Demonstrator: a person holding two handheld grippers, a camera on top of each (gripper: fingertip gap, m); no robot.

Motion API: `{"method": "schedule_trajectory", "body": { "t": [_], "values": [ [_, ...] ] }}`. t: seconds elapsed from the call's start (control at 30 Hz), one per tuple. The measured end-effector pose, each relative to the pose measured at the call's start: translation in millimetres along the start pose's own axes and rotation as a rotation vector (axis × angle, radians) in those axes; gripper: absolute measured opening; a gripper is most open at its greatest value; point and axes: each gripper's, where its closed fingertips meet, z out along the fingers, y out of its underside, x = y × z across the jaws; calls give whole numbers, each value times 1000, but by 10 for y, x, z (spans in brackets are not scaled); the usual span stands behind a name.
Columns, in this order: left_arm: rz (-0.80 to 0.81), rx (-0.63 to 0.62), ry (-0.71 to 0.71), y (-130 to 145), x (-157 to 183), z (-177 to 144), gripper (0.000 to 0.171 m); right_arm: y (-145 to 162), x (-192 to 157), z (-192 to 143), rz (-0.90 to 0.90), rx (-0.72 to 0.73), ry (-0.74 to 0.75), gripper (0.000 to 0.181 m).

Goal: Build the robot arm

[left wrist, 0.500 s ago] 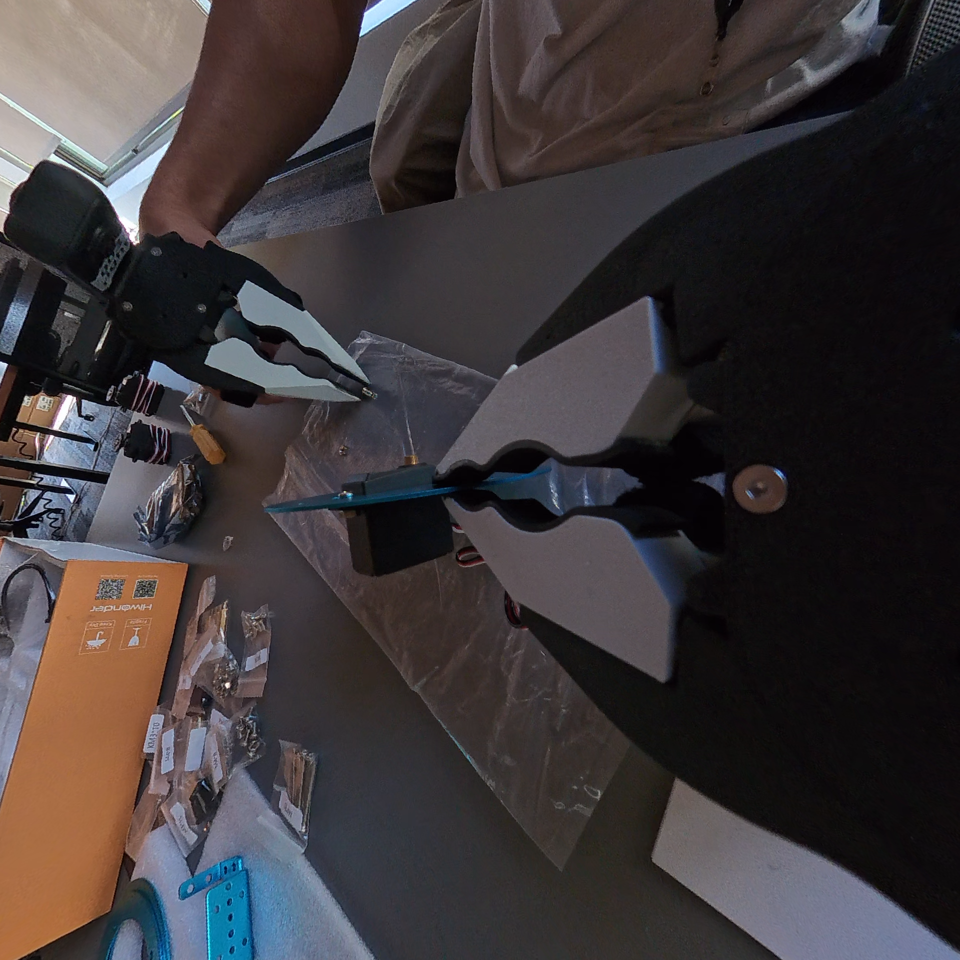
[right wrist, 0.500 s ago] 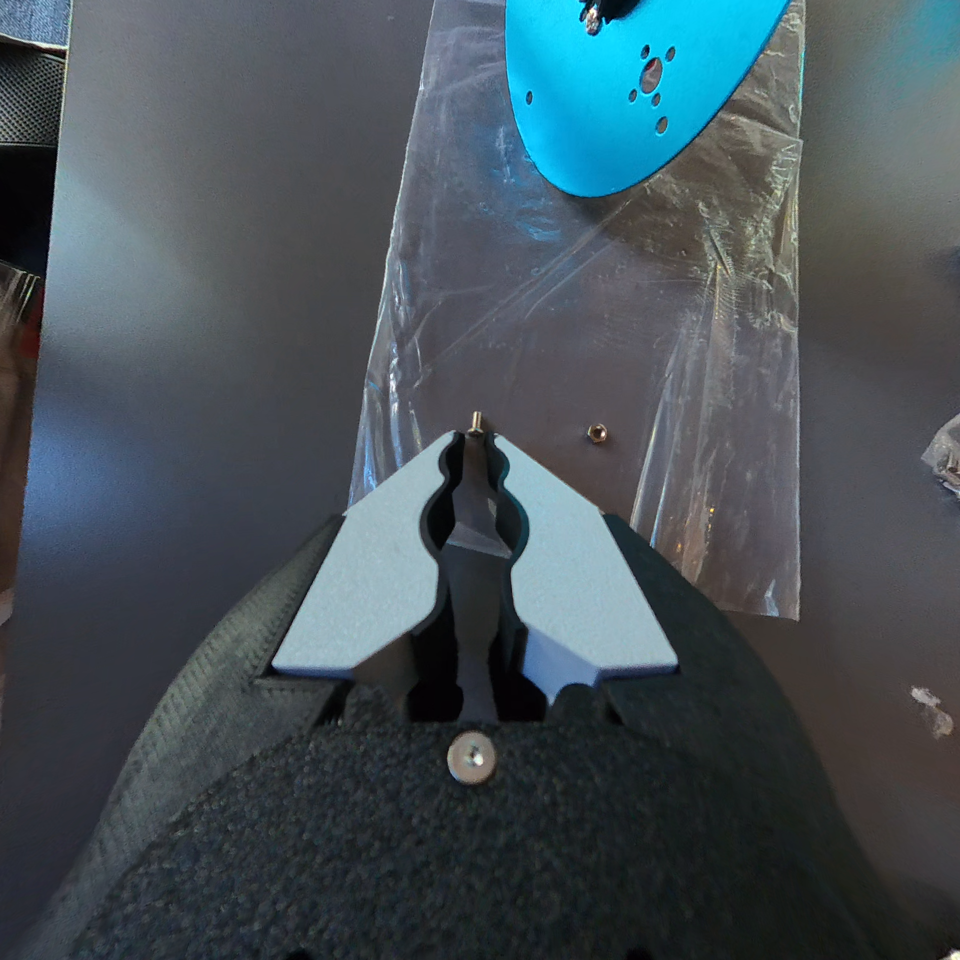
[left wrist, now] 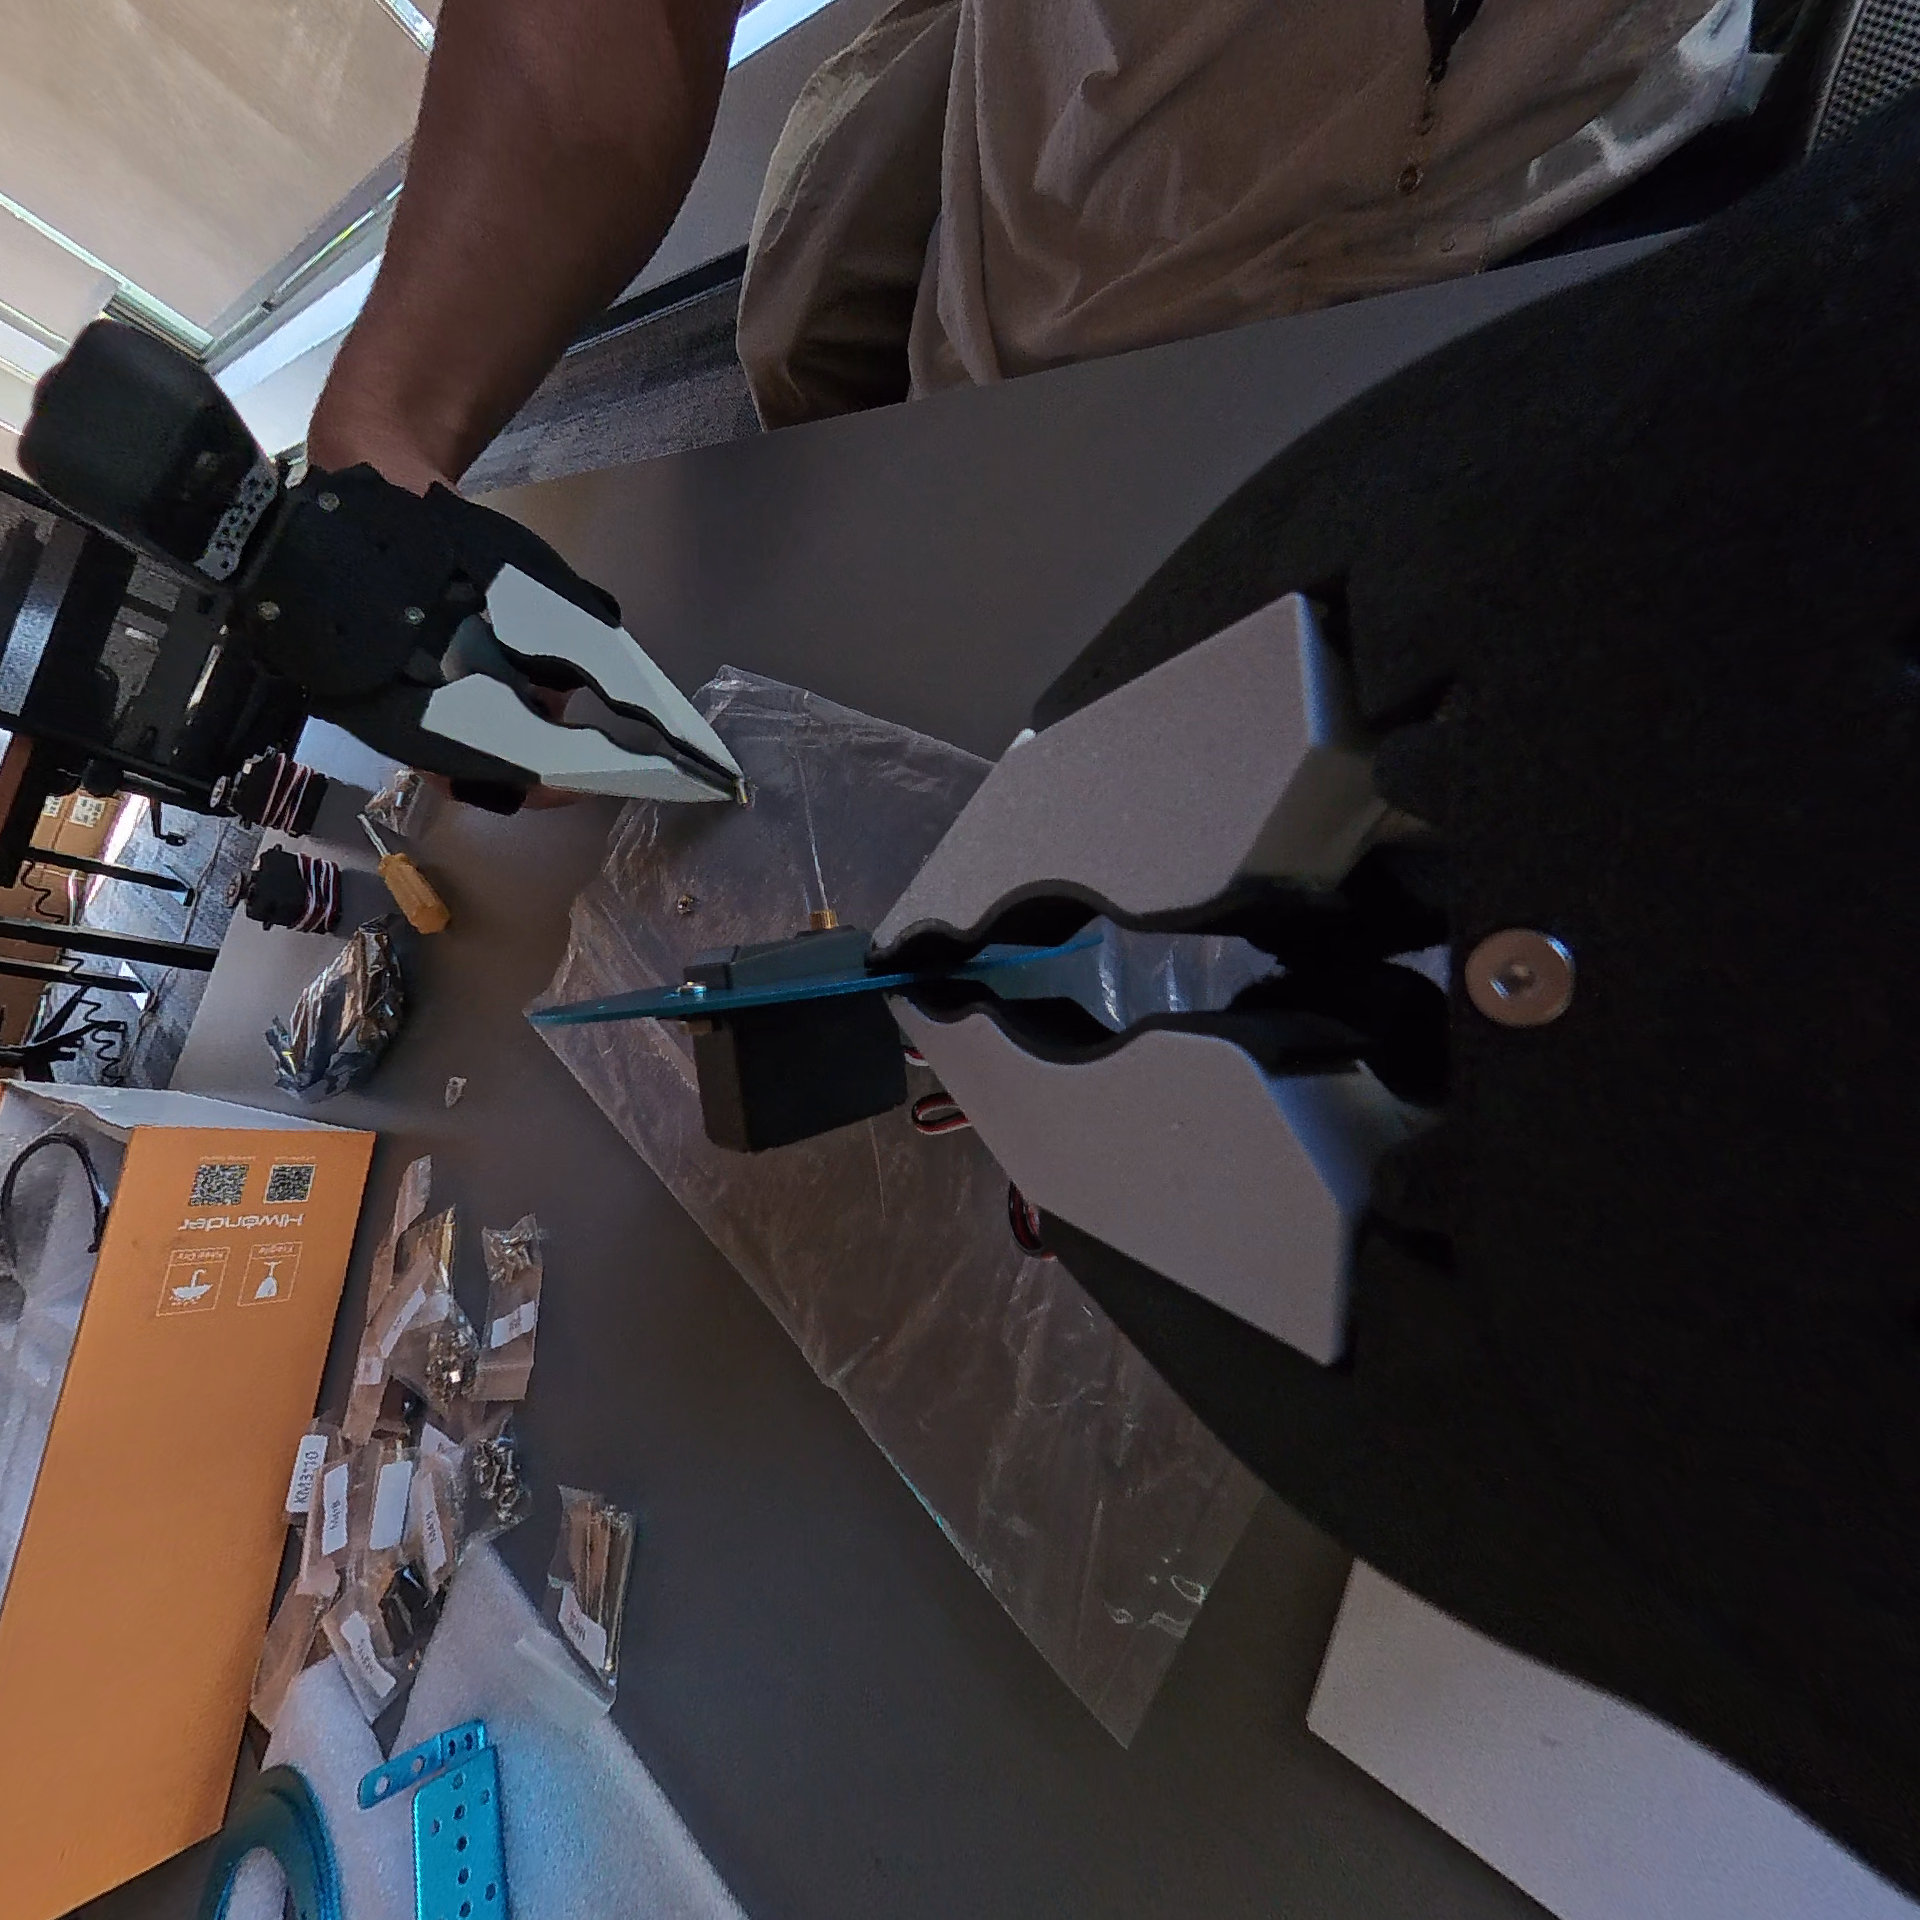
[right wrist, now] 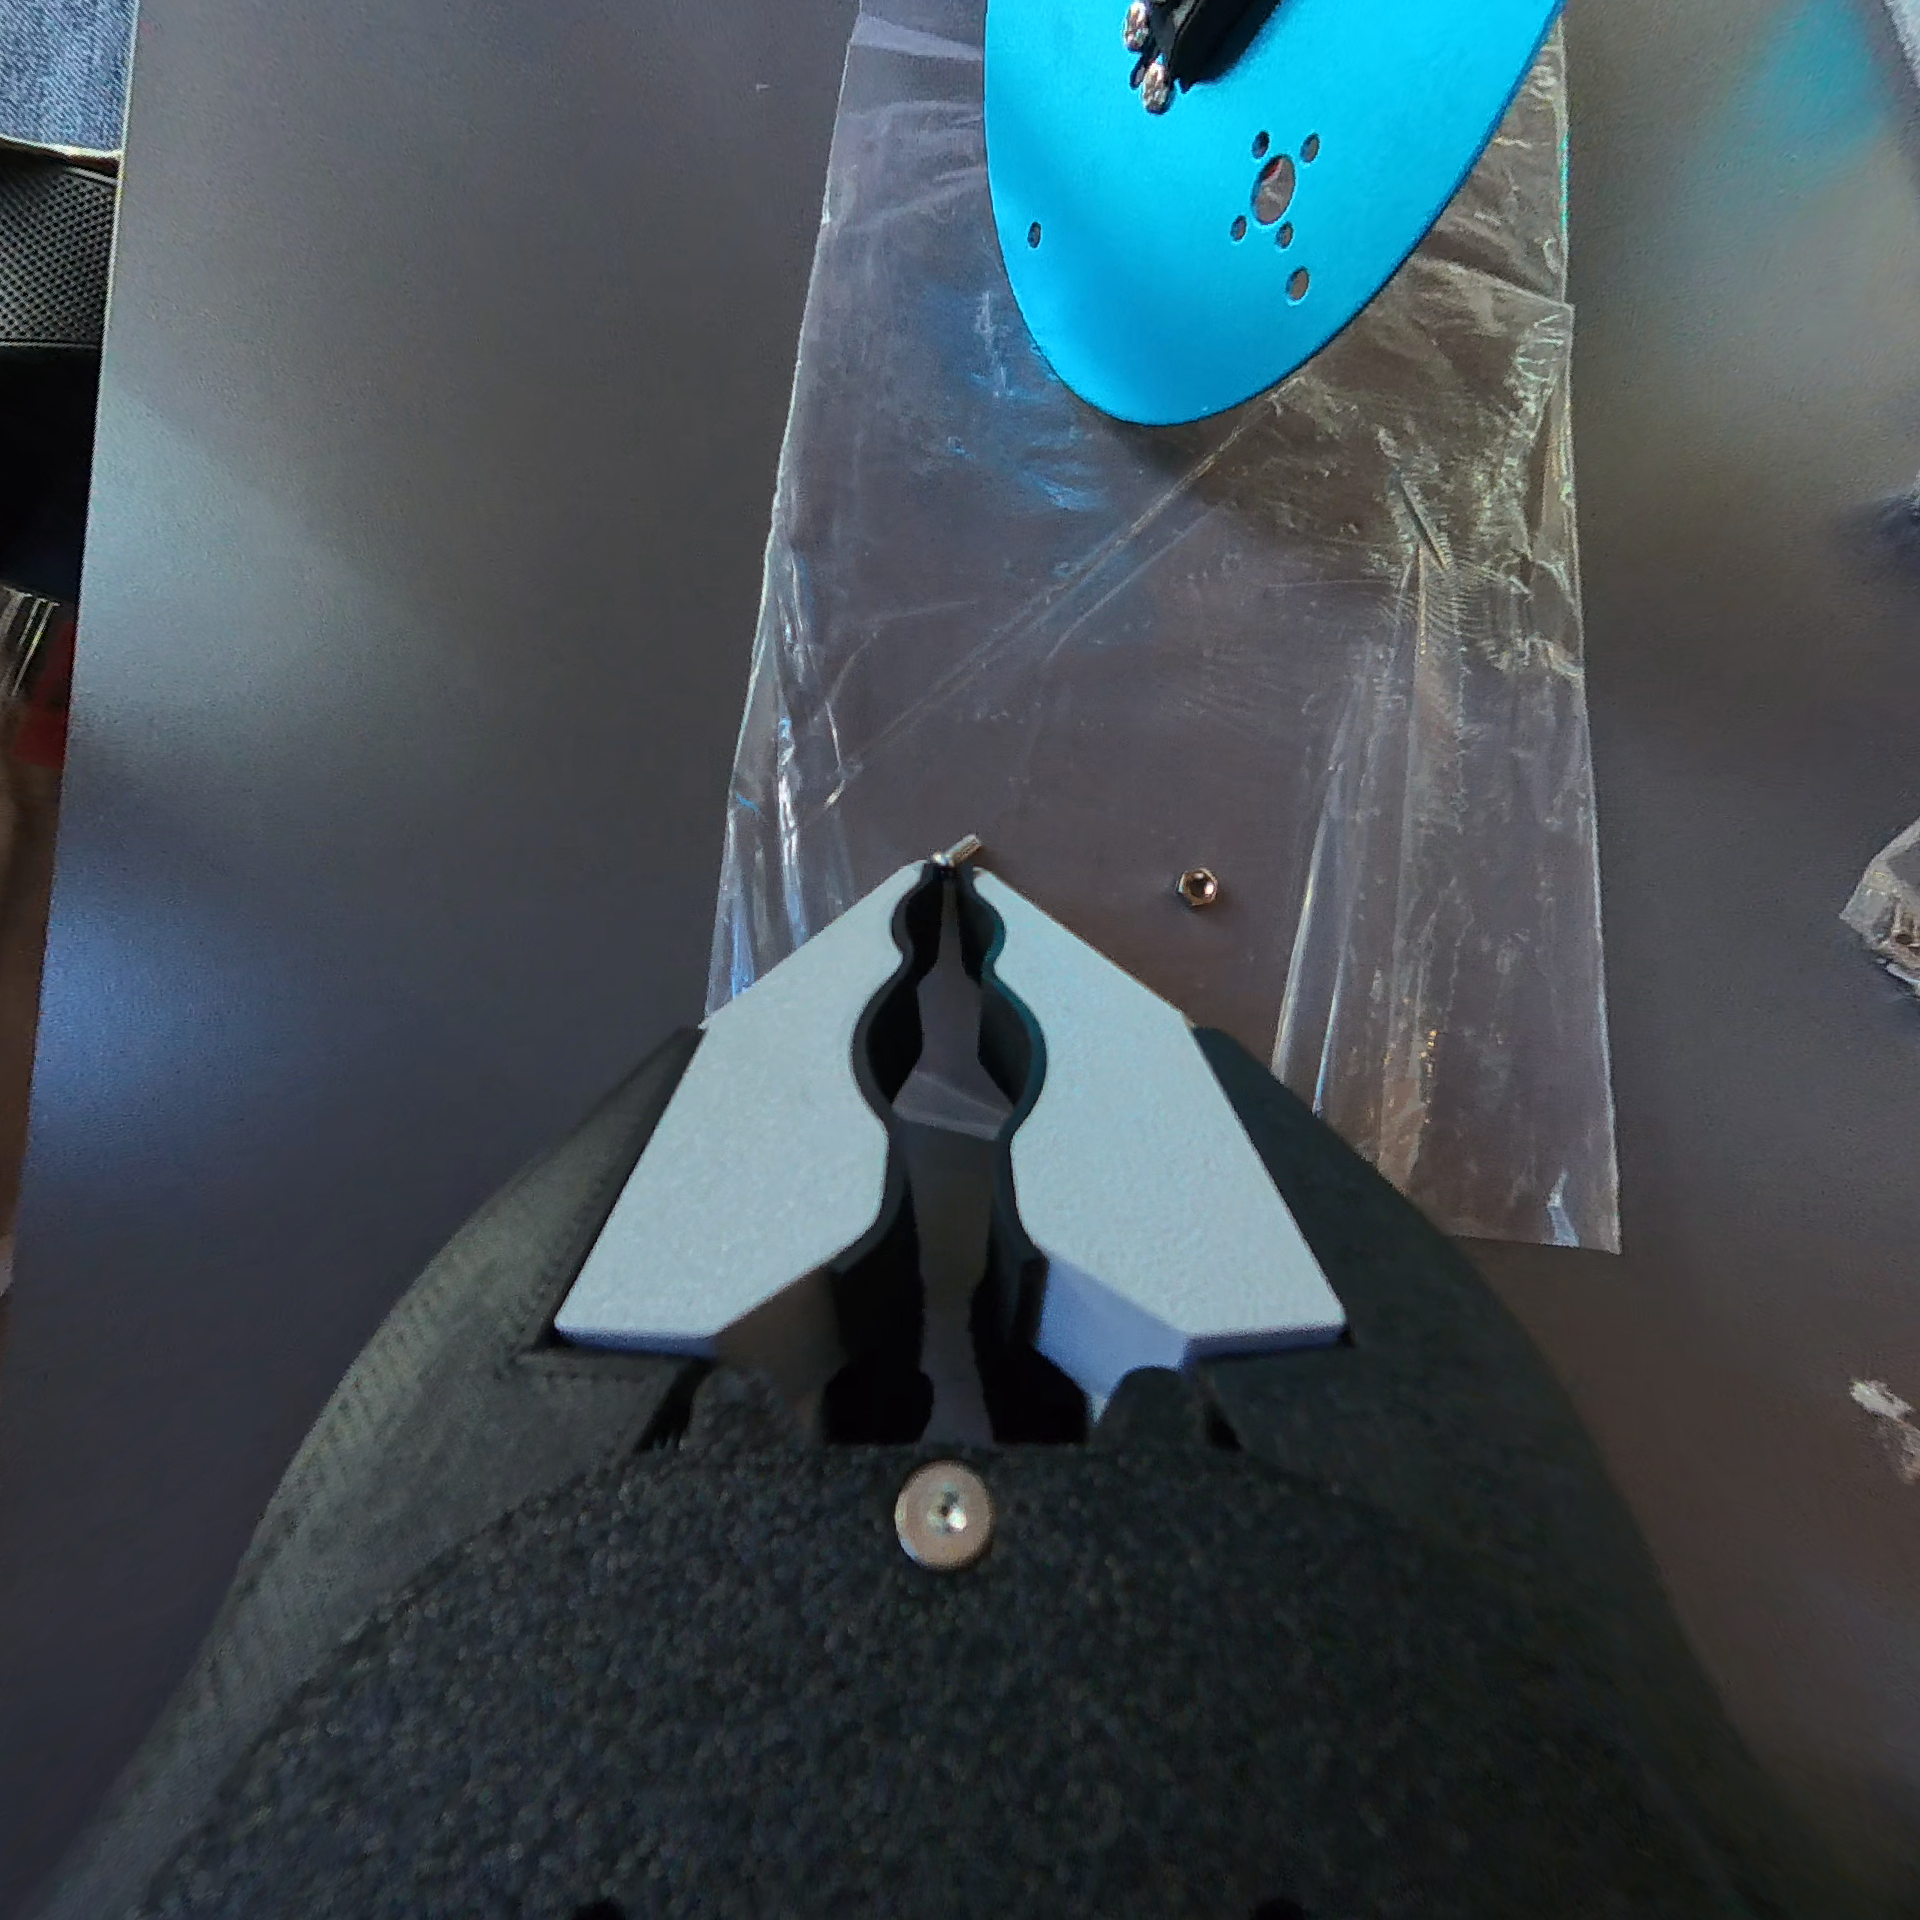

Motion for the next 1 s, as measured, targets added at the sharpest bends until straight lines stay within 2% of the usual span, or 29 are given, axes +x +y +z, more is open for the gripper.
{"method": "schedule_trajectory", "body": {
  "t": [0.27,0.47,0.67,0.77,0.93,1.0],
  "values": [
    [1,-1,2,0,7,2,1,-56,-20,30,94,17,-14,1],
    [8,1,3,-2,13,5,1,-225,-20,30,230,116,-54,0],
    [10,2,5,-2,15,6,0,-427,133,6,280,221,-10,0],
    [10,2,6,-1,17,7,0,-447,141,53,266,201,-4,0],
    [12,1,7,-1,22,9,1,-293,36,208,226,60,-36,0],
    [12,1,8,-1,24,8,1,-338,12,234,196,77,-35,0]
  ]
}}
